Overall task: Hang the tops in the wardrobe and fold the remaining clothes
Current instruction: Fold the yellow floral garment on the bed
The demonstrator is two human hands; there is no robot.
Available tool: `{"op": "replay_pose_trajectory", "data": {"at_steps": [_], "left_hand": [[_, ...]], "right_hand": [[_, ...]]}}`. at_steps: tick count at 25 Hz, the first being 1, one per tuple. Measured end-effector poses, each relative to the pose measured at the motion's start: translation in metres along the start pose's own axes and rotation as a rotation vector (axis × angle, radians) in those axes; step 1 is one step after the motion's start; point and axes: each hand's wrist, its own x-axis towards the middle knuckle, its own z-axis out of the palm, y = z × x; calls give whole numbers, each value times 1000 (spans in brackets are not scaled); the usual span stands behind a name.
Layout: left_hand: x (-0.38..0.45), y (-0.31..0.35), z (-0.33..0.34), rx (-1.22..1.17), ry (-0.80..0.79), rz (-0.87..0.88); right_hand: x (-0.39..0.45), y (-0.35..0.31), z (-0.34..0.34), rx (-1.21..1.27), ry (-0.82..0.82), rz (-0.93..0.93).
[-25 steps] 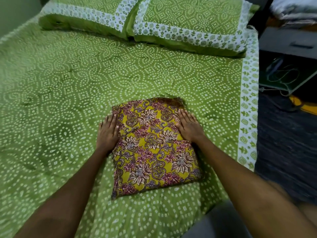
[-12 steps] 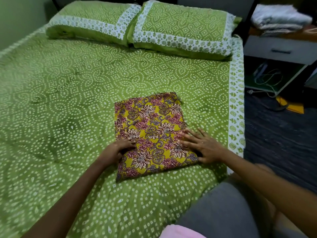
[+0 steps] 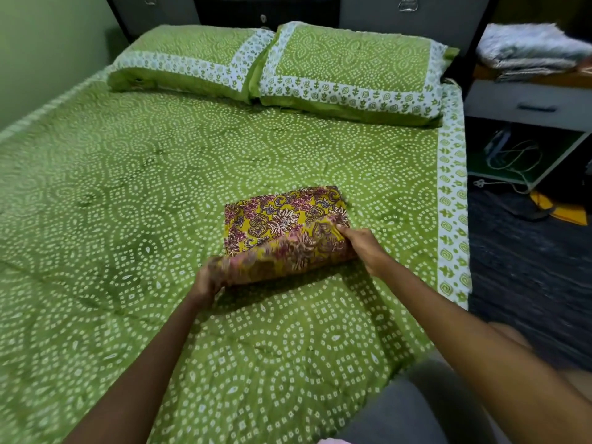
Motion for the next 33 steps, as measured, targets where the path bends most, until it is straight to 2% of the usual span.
{"op": "replay_pose_trajectory", "data": {"at_steps": [2, 4, 6, 8, 11, 14, 17, 18, 21, 23, 28, 31, 33], "left_hand": [[6, 4, 6, -27, 44, -47], [15, -2, 11, 98, 32, -43], [22, -6, 14, 373, 130, 42], [27, -10, 14, 520, 220, 64], [2, -28, 13, 495, 187, 47], [-40, -55, 4, 517, 147, -6], [-33, -39, 8, 432, 153, -143], [-30, -31, 12, 408, 170, -119], [-27, -17, 24, 453, 321, 227], [-23, -18, 27, 487, 407, 349], [-5, -48, 31, 811, 488, 161], [-5, -46, 35, 817, 515, 171], [-3, -41, 35, 822, 485, 143]], "right_hand": [[10, -1, 4, 133, 101, 57], [16, 4, -1, 166, 65, 63], [17, 6, -6, 21, -18, 2], [7, 4, -2, -168, -7, -65], [-11, 27, -4, -278, 54, -55], [-38, 57, -11, -372, -1, 65], [-41, 58, -5, -400, 111, 34], [-38, 56, -1, -397, 143, -20], [-36, 43, 7, -377, 219, -259], [-29, 39, 6, -403, 287, -349], [-5, 55, 10, -739, 379, -221], [-2, 56, 12, -806, 422, -268], [-2, 50, 10, -845, 395, -298]]}}
